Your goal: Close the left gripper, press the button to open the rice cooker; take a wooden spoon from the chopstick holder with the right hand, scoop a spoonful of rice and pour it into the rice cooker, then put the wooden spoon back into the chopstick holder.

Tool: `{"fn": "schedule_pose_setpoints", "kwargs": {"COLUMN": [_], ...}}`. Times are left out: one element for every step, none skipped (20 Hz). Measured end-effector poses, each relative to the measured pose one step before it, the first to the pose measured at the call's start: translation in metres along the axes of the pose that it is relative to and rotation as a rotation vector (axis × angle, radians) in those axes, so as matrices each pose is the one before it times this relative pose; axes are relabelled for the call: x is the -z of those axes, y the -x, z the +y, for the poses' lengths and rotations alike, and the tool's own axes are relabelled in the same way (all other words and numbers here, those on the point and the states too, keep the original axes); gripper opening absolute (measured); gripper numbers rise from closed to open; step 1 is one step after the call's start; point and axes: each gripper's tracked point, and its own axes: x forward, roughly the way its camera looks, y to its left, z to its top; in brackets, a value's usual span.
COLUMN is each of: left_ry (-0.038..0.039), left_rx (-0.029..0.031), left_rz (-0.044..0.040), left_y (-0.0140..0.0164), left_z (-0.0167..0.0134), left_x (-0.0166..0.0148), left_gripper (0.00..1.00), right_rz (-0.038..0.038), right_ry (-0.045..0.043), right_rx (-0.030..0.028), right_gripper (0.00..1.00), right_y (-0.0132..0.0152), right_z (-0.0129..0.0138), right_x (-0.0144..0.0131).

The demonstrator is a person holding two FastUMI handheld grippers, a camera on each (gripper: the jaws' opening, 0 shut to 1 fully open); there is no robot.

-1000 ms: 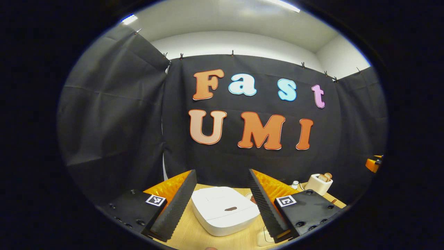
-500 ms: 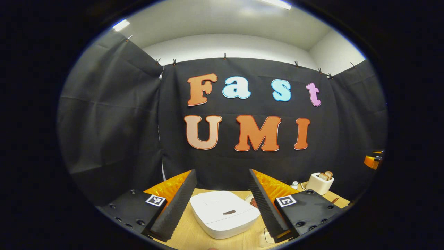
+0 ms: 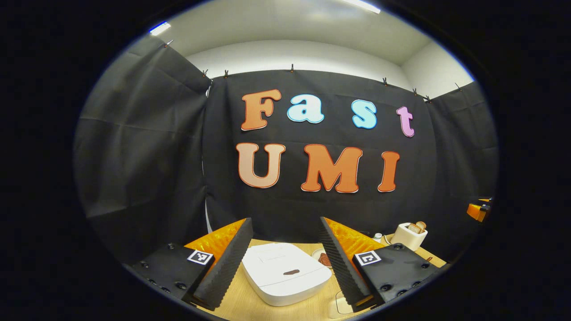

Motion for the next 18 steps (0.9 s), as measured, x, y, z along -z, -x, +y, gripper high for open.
{"fn": "schedule_pose_setpoints", "kwargs": {"left_ry": [-0.00454,-0.00934,-0.00946,-0.00381,-0.00041,0.00105,-0.00347,0.00423,0.00395,0.00464,0.00291,0.00067,-0.00769,-0.00046,0.00310,-0.00165,0.00111,0.00291], "left_rx": [-0.00556,-0.00586,-0.00051,0.00583,0.00289,0.00153,-0.03467,-0.00113,0.00768,0.01060,0.01030,0.00345,-0.00627,-0.01743,0.01923,-0.00117,0.00132,0.02066], "left_rz": [0.00121,0.00223,0.00357,0.00276,0.00427,-0.00139,-0.00726,0.00123,0.00985,0.01037,0.00779,0.00522,-0.00534,0.00480,0.01377,0.01325,0.00951,0.01517], "left_y": [-0.00102,-0.00102,0.00045,-0.00269,-0.00032,-0.00174,-0.00056,0.00194,-0.00455,-0.00155,-0.00214,-0.00153,-0.00369,-0.01047,0.00278,-0.00338,-0.00801,-0.00381], "left_z": [0.00072,0.00138,-0.00007,-0.00335,-0.00072,-0.00037,0.01035,0.00013,-0.00300,-0.00235,-0.00245,-0.00174,0.00333,0.00268,-0.00345,-0.00099,0.00032,-0.00494], "left_x": [-0.00052,0.00168,0.00056,0.00011,0.00075,0.00096,-0.00234,-0.00393,0.00767,0.00332,0.00206,0.00159,0.00693,-0.00264,0.00217,0.00691,0.00366,0.00662], "left_gripper": [0.91,0.82,0.74,0.69,0.65,0.65,0.47,0.29,0.11,0.17,0.17,0.13,0.13,0.09,0.06,0.05,0.06,0.05], "right_rz": [0.00080,-0.00030,0.00113,0.00177,0.00161,0.00195,0.00281,0.00171,0.00078,0.00007,0.00066,-0.00018,0.00023,0.00254,0.00134,0.00049,0.00096,0.00017], "right_ry": [-0.00122,-0.00022,0.00084,0.00134,0.00127,0.00061,0.00048,0.00045,0.00129,0.00266,0.00322,0.00214,0.00067,-0.00013,0.00020,0.00189,0.00252,0.00017], "right_rx": [0.00313,0.00235,0.00212,0.00064,0.00045,-0.00004,-0.00148,-0.00181,0.00024,0.00004,0.00150,0.00221,-0.00073,-0.00224,-0.00089,0.00097,0.00275,0.00504], "right_gripper": [0.95,0.95,0.95,0.95,0.95,0.95,0.95,0.95,0.95,0.95,0.95,0.95,0.95,0.95,0.95,0.95,1.00,0.95], "right_y": [-0.00048,-0.00097,-0.00104,0.00011,-0.00075,-0.00013,-0.00040,0.00045,-0.00086,-0.00009,-0.00088,0.00012,-0.00090,-0.00107,-0.00035,-0.00088,-0.00040,-0.00095], "right_z": [-0.00101,-0.00046,-0.00021,-0.00062,0.00017,-0.00065,0.00008,0.00066,0.00098,-0.00040,0.00004,-0.00034,0.00015,0.00160,0.00039,0.00021,-0.00028,-0.00067], "right_x": [0.00014,-0.00030,-0.00001,0.00179,0.00030,0.00103,0.00030,0.00089,0.00023,0.00005,-0.00006,-0.00008,-0.00035,0.00090,0.00100,-0.00037,0.00034,0.00009]}}
